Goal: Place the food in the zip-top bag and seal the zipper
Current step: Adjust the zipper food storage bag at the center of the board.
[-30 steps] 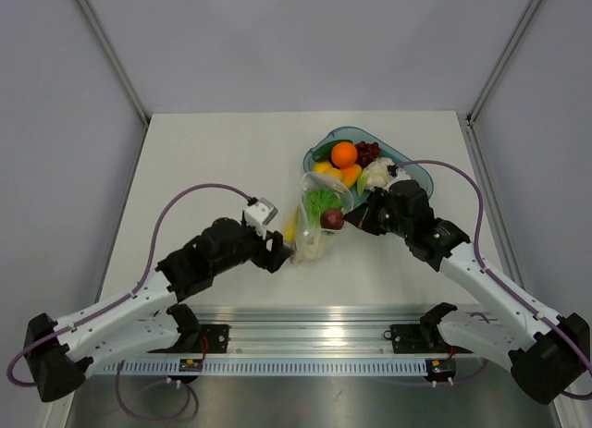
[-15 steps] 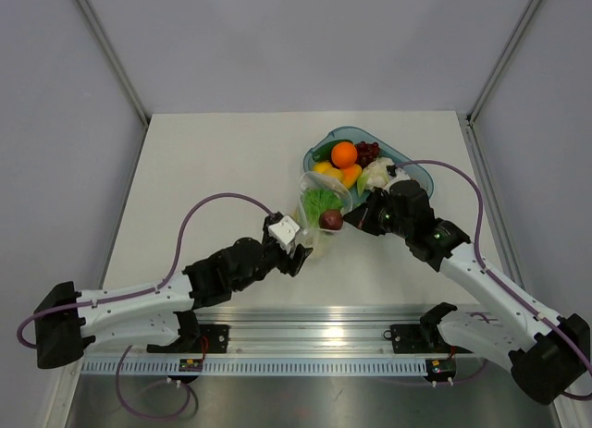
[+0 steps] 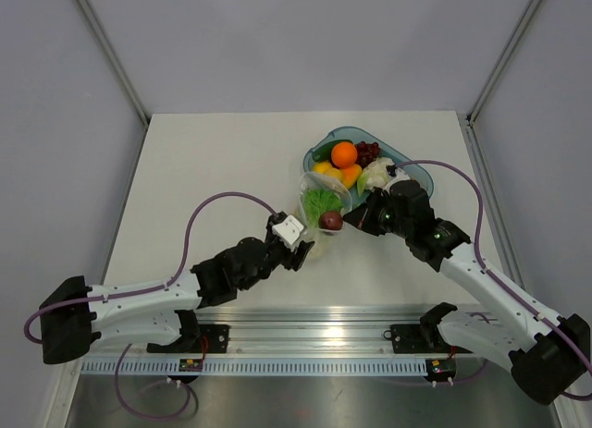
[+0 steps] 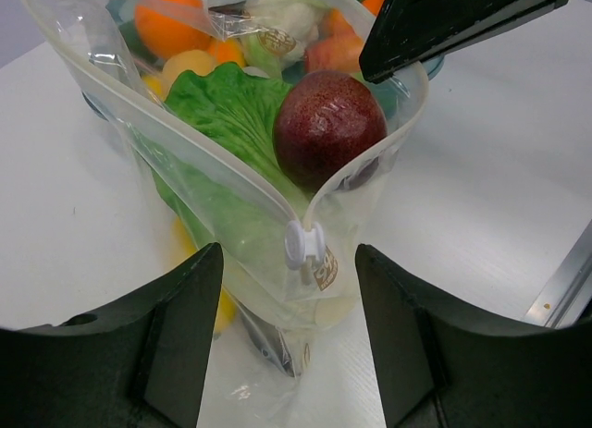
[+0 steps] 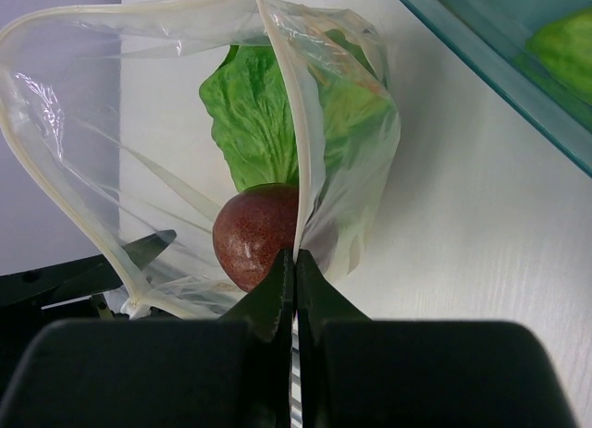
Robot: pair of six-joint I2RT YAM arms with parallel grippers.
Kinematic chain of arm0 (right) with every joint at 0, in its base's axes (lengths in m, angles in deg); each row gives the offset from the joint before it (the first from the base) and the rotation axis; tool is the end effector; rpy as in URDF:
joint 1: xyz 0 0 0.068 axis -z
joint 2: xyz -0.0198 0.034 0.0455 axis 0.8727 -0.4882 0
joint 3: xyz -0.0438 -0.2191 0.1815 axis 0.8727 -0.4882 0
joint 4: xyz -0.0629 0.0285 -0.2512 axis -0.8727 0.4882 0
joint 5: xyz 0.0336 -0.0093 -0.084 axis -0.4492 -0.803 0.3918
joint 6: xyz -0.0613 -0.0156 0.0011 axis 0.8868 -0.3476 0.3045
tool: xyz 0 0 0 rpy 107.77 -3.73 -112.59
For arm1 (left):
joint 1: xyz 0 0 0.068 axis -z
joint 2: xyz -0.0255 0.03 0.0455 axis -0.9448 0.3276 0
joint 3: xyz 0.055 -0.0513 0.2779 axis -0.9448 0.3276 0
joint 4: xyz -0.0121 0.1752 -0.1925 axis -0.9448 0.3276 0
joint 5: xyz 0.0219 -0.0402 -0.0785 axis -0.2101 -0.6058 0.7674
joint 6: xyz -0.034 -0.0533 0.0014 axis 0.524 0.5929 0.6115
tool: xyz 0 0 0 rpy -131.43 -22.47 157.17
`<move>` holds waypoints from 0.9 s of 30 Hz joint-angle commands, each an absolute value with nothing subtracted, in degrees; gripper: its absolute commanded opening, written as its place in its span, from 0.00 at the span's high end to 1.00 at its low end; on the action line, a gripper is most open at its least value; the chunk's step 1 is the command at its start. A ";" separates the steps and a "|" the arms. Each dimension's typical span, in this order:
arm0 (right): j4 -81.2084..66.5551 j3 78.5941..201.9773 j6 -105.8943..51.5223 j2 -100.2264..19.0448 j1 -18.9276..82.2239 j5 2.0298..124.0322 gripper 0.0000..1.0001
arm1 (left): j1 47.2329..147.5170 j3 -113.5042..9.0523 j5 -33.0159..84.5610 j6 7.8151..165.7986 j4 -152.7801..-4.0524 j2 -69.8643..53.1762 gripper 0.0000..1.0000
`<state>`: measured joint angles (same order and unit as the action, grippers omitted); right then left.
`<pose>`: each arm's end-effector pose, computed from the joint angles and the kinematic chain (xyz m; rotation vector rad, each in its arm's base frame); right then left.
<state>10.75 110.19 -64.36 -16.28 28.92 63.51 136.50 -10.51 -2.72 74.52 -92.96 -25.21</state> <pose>0.1868 0.1234 0.2977 0.1550 2.2222 0.9013 0.1123 -0.2068 0.2663 0.7510 1.6205 -0.5098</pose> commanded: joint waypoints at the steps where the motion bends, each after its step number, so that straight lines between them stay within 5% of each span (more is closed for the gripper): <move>1: 7.46 112.29 -64.93 -15.32 29.13 62.50 1.00 | 136.79 -9.24 -3.49 74.61 -99.25 -26.09 0.38; 9: 7.02 112.02 -65.55 -15.41 29.13 62.23 1.00 | 136.71 -10.11 -3.14 74.08 -99.69 -25.39 0.61; 14: 6.76 111.76 -65.81 -15.58 29.13 61.62 1.00 | 136.62 -9.85 -3.93 74.17 -100.31 -27.23 0.88; 15: 6.58 111.76 -65.90 -15.58 29.22 61.36 1.00 | 136.62 -9.85 -4.11 73.91 -100.31 -27.58 1.00; 27: 5.19 110.71 -64.32 -11.72 29.05 52.51 0.99 | 127.49 -7.21 12.57 71.80 -102.24 -40.15 1.00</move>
<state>8.02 110.19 -66.17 -14.21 28.90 57.39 130.97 -7.06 5.11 72.11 -95.75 -36.86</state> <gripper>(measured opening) 0.011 0.004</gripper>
